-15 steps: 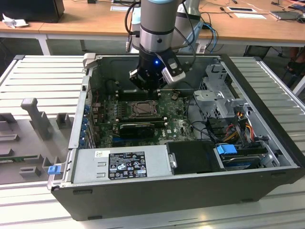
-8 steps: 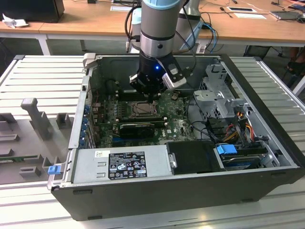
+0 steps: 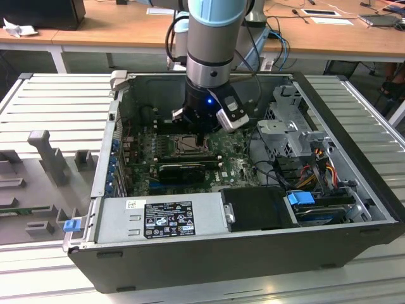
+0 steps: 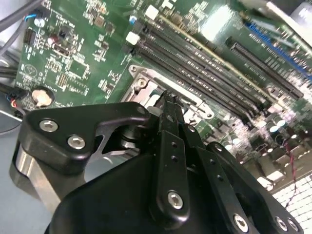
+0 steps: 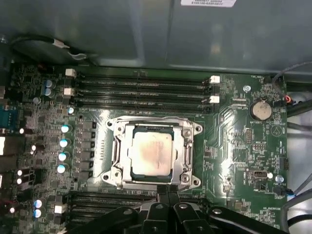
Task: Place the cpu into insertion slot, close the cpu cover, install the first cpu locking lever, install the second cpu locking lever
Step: 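Install the second cpu locking lever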
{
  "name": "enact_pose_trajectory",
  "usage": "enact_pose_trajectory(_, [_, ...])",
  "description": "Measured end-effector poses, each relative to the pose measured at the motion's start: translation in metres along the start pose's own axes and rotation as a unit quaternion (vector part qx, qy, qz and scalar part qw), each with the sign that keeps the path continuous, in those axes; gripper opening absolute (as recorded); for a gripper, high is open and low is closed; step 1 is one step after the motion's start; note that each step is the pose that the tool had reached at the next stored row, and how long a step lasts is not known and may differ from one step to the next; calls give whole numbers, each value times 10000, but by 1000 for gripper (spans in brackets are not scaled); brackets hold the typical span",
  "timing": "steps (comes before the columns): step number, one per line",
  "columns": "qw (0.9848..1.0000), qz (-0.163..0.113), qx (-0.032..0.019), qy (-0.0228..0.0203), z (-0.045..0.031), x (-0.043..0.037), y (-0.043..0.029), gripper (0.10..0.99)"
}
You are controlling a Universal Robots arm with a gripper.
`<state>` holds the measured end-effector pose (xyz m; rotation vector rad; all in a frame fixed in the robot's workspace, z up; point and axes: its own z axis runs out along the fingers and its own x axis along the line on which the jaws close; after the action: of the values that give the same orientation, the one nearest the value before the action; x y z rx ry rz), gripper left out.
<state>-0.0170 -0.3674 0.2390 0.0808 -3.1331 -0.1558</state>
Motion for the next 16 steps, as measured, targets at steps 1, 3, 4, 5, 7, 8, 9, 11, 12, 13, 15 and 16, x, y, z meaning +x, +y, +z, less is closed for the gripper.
enact_pose_trajectory(1, [10000,-2,-1,0,4,6,-18,106])
enact_pose_trajectory(3, [10000,-5,0,2,17,15,-39,106])
enact_pose_trajectory(4, [10000,-13,-1,3,23,27,-46,106])
enact_pose_trajectory(5, [10000,-24,-2,4,27,38,-63,106])
enact_pose_trajectory(7, [10000,-53,-9,6,38,95,-80,106])
enact_pose_trajectory(8, [10000,-62,-10,7,42,129,-81,106])
enact_pose_trajectory(9, [10000,-68,-11,8,45,154,-81,106])
enact_pose_trajectory(11, [10000,-80,-15,9,54,215,-83,106])
enact_pose_trajectory(12, [10000,-89,-16,9,61,245,-84,106])
enact_pose_trajectory(13, [9999,-105,-19,11,76,289,-86,106])
enact_pose_trajectory(15, [9999,-145,-21,15,109,374,-88,106])
enact_pose_trajectory(16, [9999,-161,-25,16,130,401,-89,106])
